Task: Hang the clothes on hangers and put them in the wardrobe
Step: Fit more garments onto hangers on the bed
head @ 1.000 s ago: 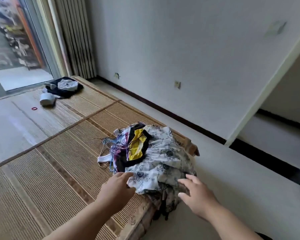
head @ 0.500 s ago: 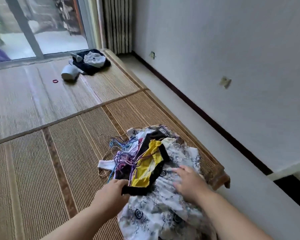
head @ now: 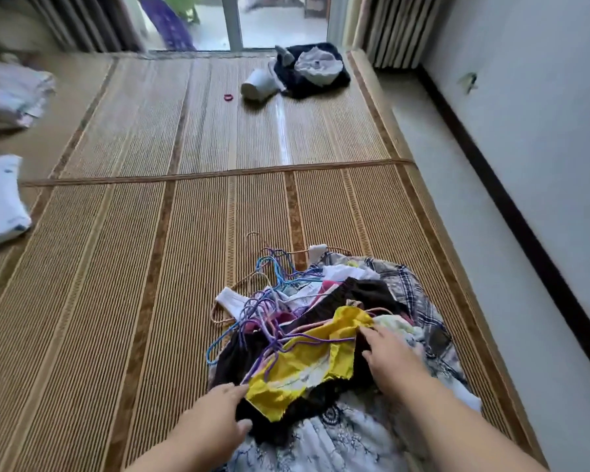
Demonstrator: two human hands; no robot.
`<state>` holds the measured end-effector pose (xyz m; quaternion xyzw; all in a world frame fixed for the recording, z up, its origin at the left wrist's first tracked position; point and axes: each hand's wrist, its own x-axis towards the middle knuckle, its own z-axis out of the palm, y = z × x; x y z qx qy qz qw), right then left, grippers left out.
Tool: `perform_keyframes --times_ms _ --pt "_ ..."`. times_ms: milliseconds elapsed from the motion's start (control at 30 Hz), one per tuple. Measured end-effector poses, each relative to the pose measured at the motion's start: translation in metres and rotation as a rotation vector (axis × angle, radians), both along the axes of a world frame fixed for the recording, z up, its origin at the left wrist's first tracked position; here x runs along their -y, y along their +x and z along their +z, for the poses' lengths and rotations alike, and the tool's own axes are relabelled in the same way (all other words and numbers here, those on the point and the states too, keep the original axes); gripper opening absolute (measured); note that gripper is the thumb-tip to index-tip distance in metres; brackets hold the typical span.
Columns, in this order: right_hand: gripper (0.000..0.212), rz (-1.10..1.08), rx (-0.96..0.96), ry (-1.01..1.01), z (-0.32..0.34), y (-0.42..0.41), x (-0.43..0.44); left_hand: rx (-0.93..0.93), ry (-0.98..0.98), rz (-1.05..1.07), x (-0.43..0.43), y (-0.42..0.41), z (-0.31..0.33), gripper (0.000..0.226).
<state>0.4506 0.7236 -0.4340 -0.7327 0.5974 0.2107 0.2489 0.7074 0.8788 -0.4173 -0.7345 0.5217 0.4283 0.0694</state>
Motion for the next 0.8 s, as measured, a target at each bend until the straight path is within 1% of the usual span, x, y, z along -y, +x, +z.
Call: perform_keyframes --times_ms 67,133,200,267,333,400,467,500,567,667,700,800 --pt "0.039 0.067 -0.073 -0.054 -0.003 -0.002 0.005 0.01 0.037 0.027 0.0 -0.008 -0.008 0.069" --pt "0.03 0.097 -0.1 -0.118 0.001 -0.002 0.007 0.028 0.041 0.035 0.0 -0.013 -0.012 0.07" --pt "0.03 0.128 -0.093 -0.11 0.004 -0.002 0.007 0.044 0.049 0.07 -0.001 -0.016 -0.009 0.07" --pt "0.033 0.1 0.022 -0.075 0.007 -0.005 0.005 0.049 0.027 0.112 -0.003 -0.016 -0.005 0.071" --pt "0.031 0.077 0.128 -0.033 0.017 -0.011 -0.001 0.059 -0.008 0.131 -0.006 -0.015 0.003 0.072" --pt "0.027 0.059 0.205 0.015 0.035 -0.014 -0.011 0.068 -0.042 0.149 -0.011 -0.012 0.014 0.073" --pt "0.031 0.019 0.33 0.004 0.061 -0.016 -0.023 0.067 -0.092 0.18 -0.016 -0.008 0.026 0.074" --pt "0.034 -0.002 0.398 -0.024 0.075 -0.015 -0.029 0.071 -0.108 0.196 -0.019 -0.006 0.032 0.071" --pt "0.031 -0.042 0.526 -0.07 0.108 -0.01 -0.043 0.102 -0.106 0.221 -0.031 0.0 0.05 0.057" --pt "0.022 -0.095 0.647 -0.088 0.15 0.004 -0.067 0.15 -0.121 0.249 -0.057 0.018 0.073 0.02" --pt "0.021 -0.095 0.654 -0.089 0.161 0.013 -0.077 0.135 -0.157 0.278 -0.069 0.029 0.082 0.015" --pt "0.024 -0.027 0.623 -0.077 0.187 0.049 -0.103 0.063 -0.251 0.406 -0.111 0.069 0.111 0.02"
